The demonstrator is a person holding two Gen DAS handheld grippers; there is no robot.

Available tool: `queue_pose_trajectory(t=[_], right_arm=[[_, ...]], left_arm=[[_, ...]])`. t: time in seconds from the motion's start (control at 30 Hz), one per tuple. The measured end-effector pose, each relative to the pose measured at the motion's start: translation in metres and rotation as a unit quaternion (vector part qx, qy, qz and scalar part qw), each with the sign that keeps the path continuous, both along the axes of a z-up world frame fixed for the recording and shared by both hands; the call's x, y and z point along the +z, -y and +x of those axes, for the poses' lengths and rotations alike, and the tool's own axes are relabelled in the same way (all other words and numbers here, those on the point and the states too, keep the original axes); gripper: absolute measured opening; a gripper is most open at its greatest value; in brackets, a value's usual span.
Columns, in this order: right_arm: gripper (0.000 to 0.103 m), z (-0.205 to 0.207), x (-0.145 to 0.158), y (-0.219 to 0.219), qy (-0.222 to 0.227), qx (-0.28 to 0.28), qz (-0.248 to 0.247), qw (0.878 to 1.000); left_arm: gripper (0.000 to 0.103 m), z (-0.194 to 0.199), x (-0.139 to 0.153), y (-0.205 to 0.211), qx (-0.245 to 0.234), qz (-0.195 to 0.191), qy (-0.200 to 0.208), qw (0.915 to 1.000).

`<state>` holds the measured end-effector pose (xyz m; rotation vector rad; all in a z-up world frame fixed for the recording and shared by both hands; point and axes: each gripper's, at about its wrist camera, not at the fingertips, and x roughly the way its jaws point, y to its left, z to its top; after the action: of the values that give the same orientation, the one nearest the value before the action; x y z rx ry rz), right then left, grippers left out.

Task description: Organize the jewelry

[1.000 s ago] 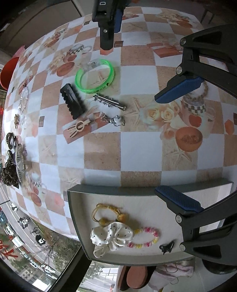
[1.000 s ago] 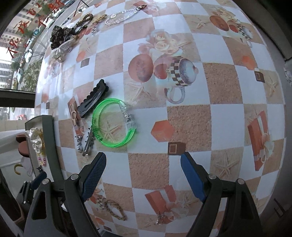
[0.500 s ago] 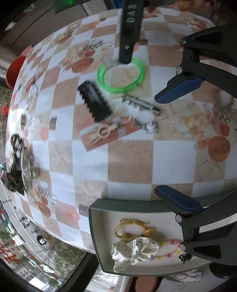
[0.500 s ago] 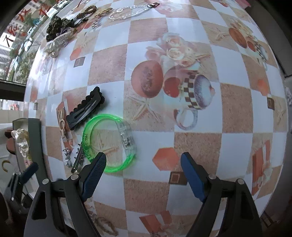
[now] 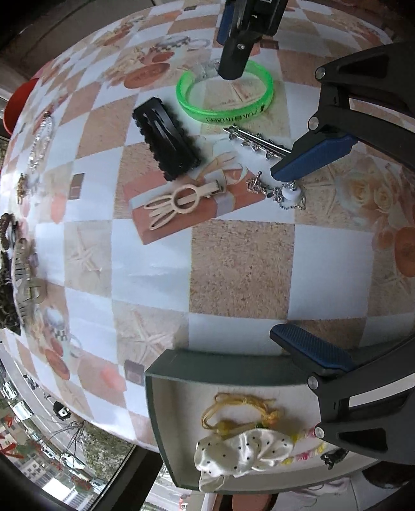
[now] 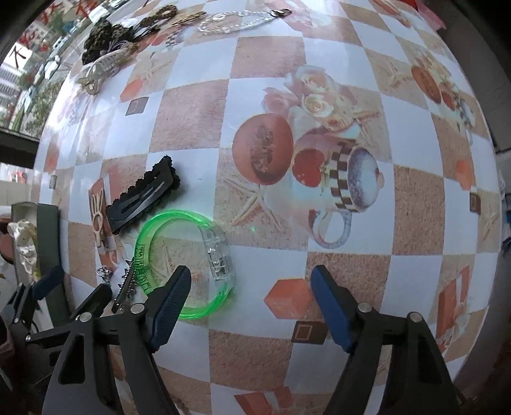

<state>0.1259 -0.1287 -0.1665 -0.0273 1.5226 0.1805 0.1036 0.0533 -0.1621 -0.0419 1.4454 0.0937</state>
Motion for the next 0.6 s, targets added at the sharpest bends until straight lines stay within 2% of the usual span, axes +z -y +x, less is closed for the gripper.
queue_pose_trajectory(t=[0.13,0.23,0.43,0.5,0.57,0.6], right_arm=[[0.068,-0.002,-0.001,-0.012,0.017,0.023,-0.032,0.999],[0.057,-0.007,0.000,-0.025,0.031,0.046,-0.053,0.997],[0.031,-0.009,0.002,-0.042,0.038,0.064,-0.052,0.996],[0.021,-0.008,0.002,-0.045,0.037,0.064,-0.050,0.996],[0.012,-0.009,0.003,-0.047,0.036,0.063,-0.049,0.996],[0.011,-0.010,0.003,-0.050,0.037,0.063,-0.049,0.996]], left_arm=[[0.093,-0.001,-0.002,0.007,-0.007,0.001,0.004,1.0000],[0.078,0.001,0.002,0.018,-0.015,-0.008,0.008,0.9998],[0.041,0.000,0.009,0.040,-0.042,-0.019,0.012,0.9989],[0.033,0.001,0.010,0.043,-0.044,-0.022,0.012,0.9987],[0.014,0.000,0.010,0.044,-0.045,-0.027,0.012,0.9986],[0.014,0.002,0.011,0.048,-0.045,-0.033,0.011,0.9984]])
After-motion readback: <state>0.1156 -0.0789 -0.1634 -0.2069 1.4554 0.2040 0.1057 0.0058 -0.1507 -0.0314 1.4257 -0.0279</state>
